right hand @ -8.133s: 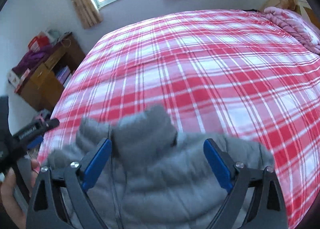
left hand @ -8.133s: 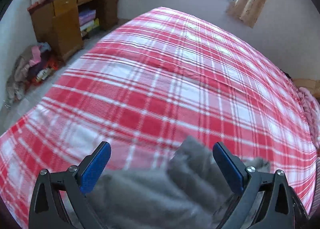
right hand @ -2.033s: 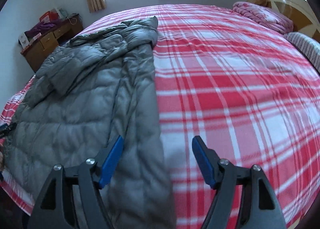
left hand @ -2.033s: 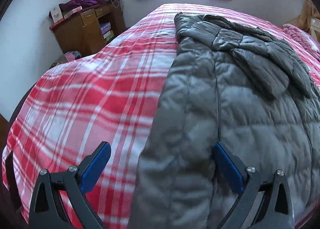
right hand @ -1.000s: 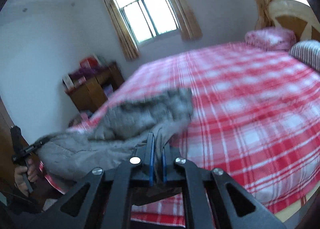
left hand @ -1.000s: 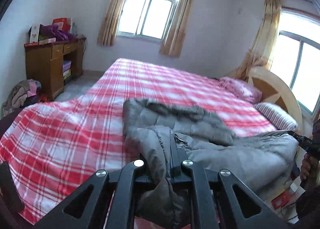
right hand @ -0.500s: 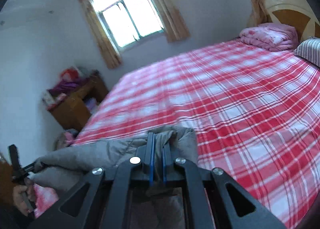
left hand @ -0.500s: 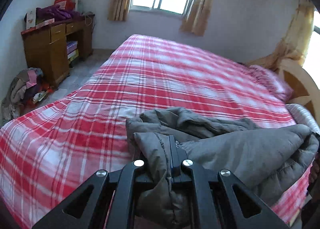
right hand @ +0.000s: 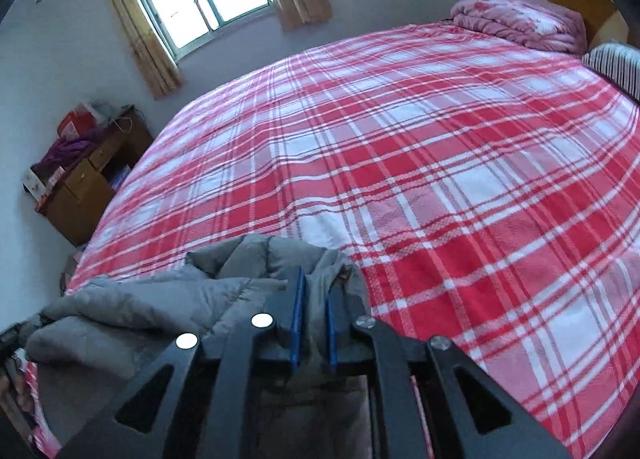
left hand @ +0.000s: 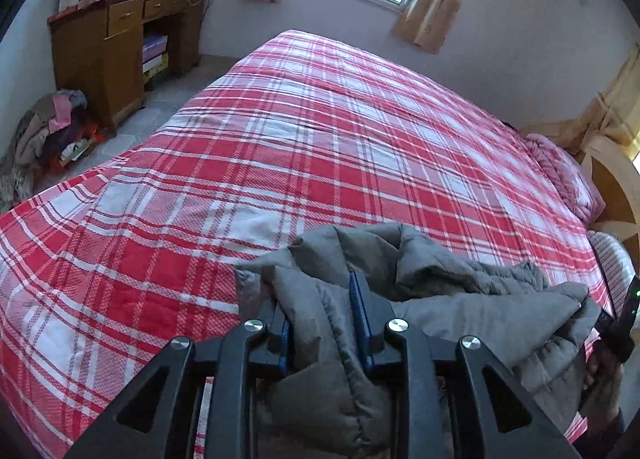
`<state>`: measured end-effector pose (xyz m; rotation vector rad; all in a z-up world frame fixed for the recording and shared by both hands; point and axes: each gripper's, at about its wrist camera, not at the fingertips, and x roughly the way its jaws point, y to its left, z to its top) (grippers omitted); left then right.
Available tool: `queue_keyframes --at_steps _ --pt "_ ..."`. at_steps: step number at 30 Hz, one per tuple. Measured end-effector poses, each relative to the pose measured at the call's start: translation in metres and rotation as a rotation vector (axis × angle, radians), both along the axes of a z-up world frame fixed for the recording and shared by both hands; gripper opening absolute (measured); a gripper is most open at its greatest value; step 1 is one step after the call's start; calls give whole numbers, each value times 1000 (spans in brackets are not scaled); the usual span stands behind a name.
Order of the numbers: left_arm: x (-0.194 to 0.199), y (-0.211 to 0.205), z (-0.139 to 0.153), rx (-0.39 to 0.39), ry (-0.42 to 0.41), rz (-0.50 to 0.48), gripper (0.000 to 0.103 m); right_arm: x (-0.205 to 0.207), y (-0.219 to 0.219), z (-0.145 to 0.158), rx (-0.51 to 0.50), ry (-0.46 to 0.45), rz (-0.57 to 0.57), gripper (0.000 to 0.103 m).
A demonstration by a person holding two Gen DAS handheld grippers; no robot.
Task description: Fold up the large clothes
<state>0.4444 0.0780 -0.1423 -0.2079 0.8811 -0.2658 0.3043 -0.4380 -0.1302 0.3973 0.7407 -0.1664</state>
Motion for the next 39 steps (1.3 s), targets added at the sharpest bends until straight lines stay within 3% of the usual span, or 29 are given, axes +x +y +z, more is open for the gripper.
queue_keyframes --at_steps 2,3,4,6,9,11,14,17,19,22,25,28,31,33,36,39 --pt "1 6 4 10 -12 17 33 5 2 0 -25 2 1 37" --pt "0 9 5 21 -21 36 45 8 3 -2 -42 3 -10 45" --pt "-2 13 8 48 -35 67 68 6 2 -1 -59 2 -32 55" --pt "-10 24 16 85 -98 137 84 12 -4 -7 -39 7 -35 56" --pt "-22 34 28 152 -148 240 84 14 -7 -7 -56 21 -42 57" --pt "-33 36 40 262 -185 375 84 11 -7 1 -93 9 -76 68" --pt "-56 29 61 369 -286 514 85 -4 -7 27 -115 -62 -150 74" --pt "-77 -6 70 399 -387 452 89 -16 7 56 -152 -124 -171 76" --pt "-81 -43 63 428 -403 366 95 -20 31 70 -189 -149 -150 80" --pt "-73 -86 44 471 -377 278 95 -12 74 71 -212 -153 -58 83" --pt "-55 -123 17 491 -317 216 96 7 118 53 -241 -117 67 83" --pt "-34 -141 -5 556 -271 210 96 25 142 25 -246 -99 173 83" --pt "-12 -140 -35 596 -198 245 96 38 142 2 -297 -48 162 83" --pt "-1 -131 -57 556 -131 262 96 46 132 -16 -284 2 146 83" --pt "-3 -123 -64 486 -134 285 101 51 115 -34 -215 10 136 83" --pt "1 -118 -72 445 -108 290 102 54 113 -40 -216 8 144 83"
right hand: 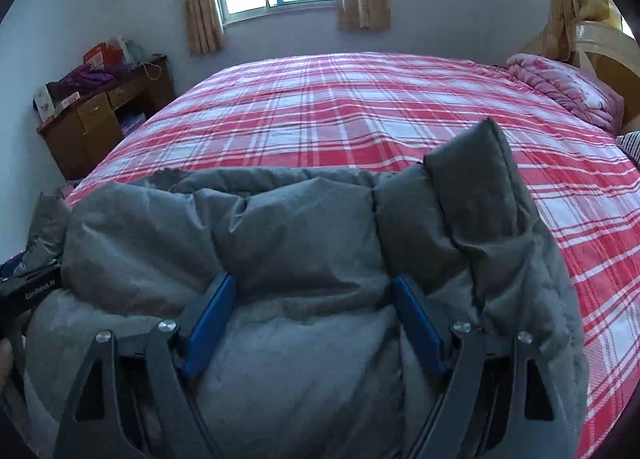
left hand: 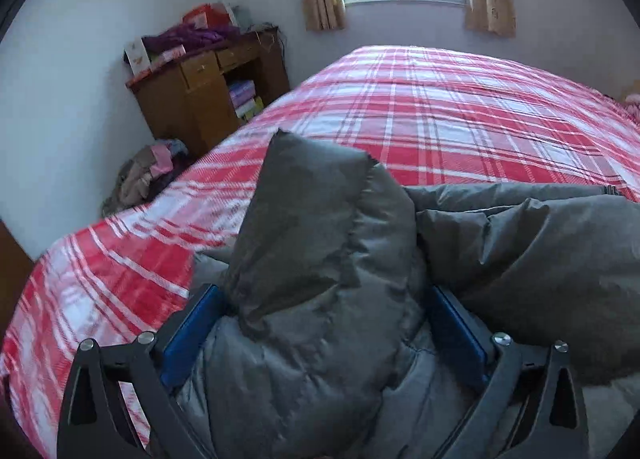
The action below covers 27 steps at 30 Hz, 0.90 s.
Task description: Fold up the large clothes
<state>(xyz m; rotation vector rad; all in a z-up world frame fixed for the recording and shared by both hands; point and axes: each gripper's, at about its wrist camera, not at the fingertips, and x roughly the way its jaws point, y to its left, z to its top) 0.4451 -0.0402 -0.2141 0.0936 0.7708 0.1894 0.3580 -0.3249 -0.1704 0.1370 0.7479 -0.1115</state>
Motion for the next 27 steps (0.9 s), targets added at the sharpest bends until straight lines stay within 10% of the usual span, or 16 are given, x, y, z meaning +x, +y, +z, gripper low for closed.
queue_keyframes --at_steps 27 --pt "21 0 -17 -6 95 2 102 12 6 -21 -60 132 -29 87"
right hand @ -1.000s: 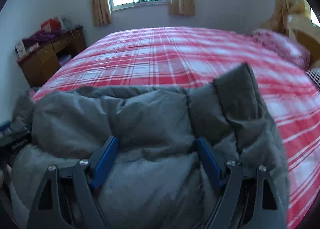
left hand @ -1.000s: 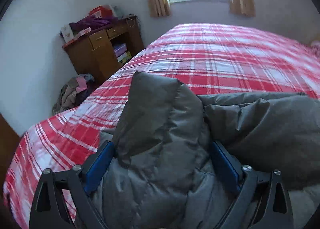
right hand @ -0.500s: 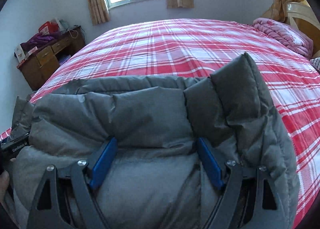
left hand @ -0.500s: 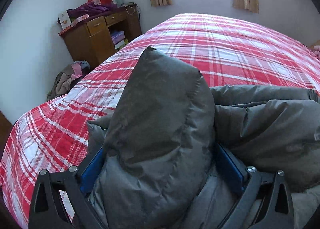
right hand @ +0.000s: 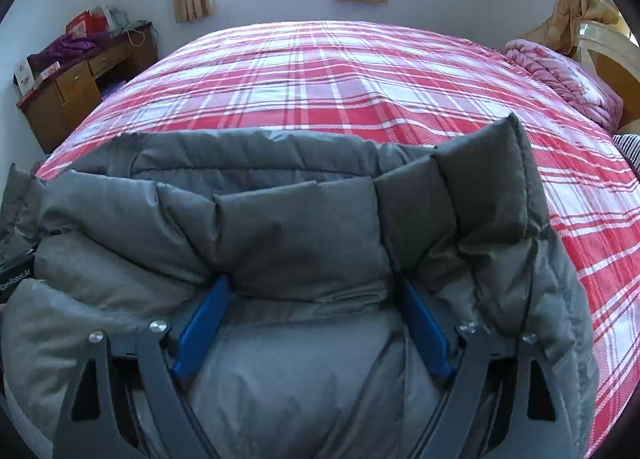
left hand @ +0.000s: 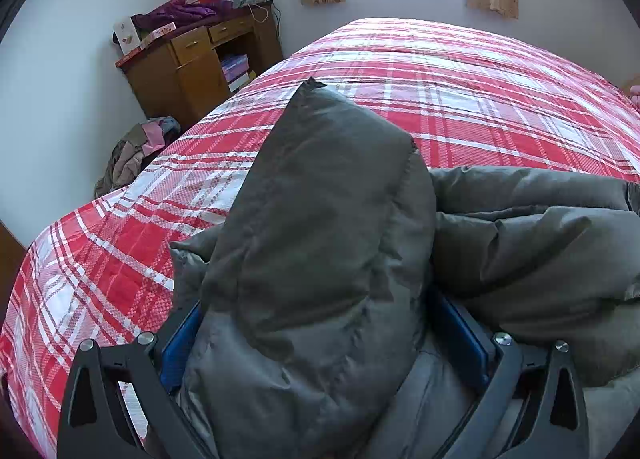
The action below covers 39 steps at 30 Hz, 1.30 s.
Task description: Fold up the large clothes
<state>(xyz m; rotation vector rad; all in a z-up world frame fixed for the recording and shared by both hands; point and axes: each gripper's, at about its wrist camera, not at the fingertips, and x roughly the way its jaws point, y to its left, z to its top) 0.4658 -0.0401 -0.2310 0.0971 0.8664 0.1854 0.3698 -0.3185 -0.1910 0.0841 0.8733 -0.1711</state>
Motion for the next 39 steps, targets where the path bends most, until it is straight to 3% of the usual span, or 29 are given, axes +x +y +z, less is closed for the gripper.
queue_keyframes --at_steps 32,36,39 --pt "1 -2 1 15 11 -2 102 6 10 -2 -74 31 -15 89" --pt "-5 -2 28 -21 76 -52 102 8 13 2 -99 45 -8 91" --pt "-38 6 79 -18 -87 -108 102 2 15 17 -120 41 -20 91"
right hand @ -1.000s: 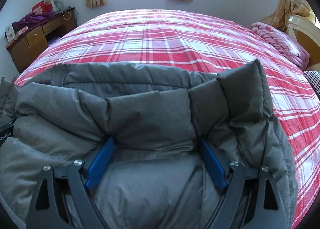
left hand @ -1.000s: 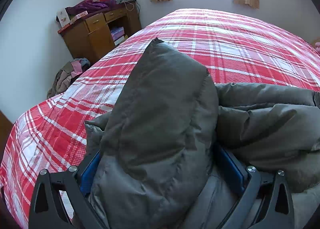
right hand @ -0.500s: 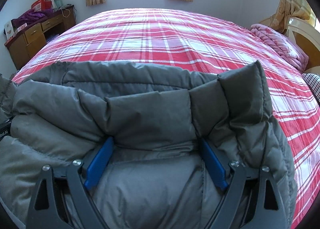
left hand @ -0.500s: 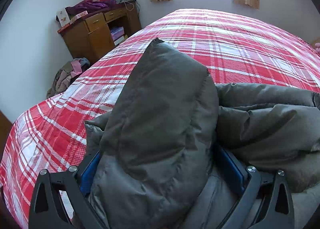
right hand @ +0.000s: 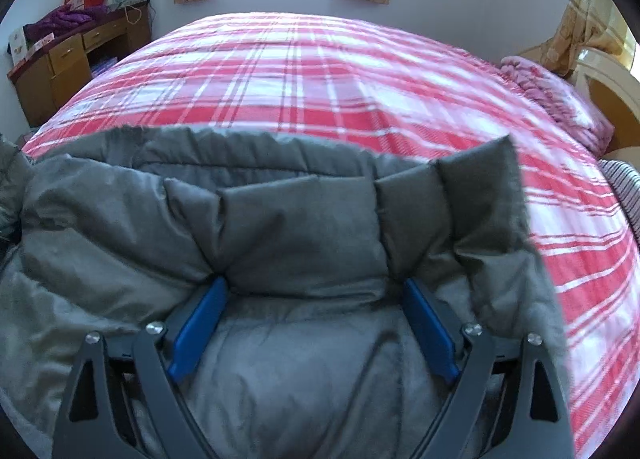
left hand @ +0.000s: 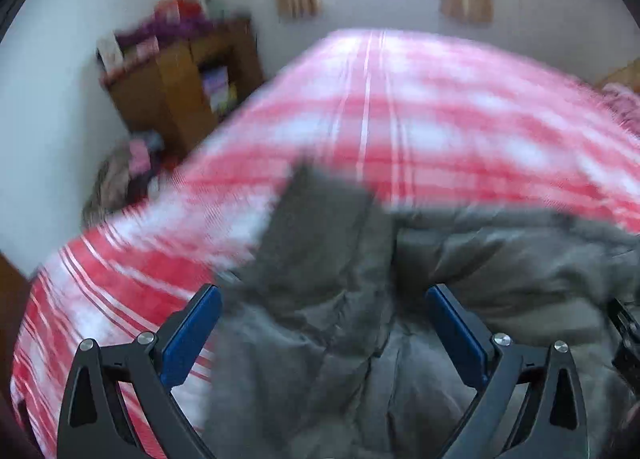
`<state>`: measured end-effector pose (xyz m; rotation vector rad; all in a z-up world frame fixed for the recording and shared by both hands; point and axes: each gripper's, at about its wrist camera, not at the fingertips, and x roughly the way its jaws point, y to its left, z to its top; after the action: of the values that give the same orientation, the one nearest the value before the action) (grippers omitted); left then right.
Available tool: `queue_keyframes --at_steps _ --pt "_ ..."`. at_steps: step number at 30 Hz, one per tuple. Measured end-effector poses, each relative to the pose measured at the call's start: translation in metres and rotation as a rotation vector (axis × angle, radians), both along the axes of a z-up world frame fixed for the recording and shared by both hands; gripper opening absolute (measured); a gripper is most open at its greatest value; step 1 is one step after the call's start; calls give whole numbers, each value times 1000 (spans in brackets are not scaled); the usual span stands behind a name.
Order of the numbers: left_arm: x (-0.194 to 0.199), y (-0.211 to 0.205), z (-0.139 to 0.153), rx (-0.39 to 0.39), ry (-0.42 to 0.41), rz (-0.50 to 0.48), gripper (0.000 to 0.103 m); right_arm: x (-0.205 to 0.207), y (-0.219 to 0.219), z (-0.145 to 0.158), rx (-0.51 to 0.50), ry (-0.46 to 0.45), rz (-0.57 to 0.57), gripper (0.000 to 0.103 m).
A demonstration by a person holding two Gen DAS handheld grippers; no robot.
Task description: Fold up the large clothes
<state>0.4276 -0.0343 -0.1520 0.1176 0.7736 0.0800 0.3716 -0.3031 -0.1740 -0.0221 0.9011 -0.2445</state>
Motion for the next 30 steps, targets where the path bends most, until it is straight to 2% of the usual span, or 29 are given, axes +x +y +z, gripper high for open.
queue_keyframes --at_steps 1,3,5,7,9,11,13,14,16,18,22,30 --pt "-9 5 10 3 -48 -6 102 -6 3 13 -2 -42 -16 91" --pt "-13 13 14 9 -71 0 102 -14 13 34 8 -111 -25 91" --pt "-7 21 -1 40 -40 30 102 -14 32 50 40 -149 11 91" --pt "3 29 -23 59 21 69 102 -7 54 55 53 -147 55 91" --pt "9 33 -45 64 53 96 102 3 70 48 47 -140 83 91" --pt "7 35 -56 60 33 84 102 14 78 28 3 -96 80 91" --pt "8 37 -60 12 20 74 102 22 72 5 21 -40 64 92" --pt "11 40 -64 -20 29 78 102 27 63 -6 77 -26 50 94" --pt "18 48 -68 -90 56 87 102 28 55 -10 108 -43 40 94" --pt "19 52 -70 -133 68 92 102 27 59 -12 88 -44 43 95" --pt "21 50 -72 -134 74 90 102 30 67 -16 66 -22 53 97" --pt "23 40 -74 -86 90 93 102 40 74 -21 19 41 72 101"
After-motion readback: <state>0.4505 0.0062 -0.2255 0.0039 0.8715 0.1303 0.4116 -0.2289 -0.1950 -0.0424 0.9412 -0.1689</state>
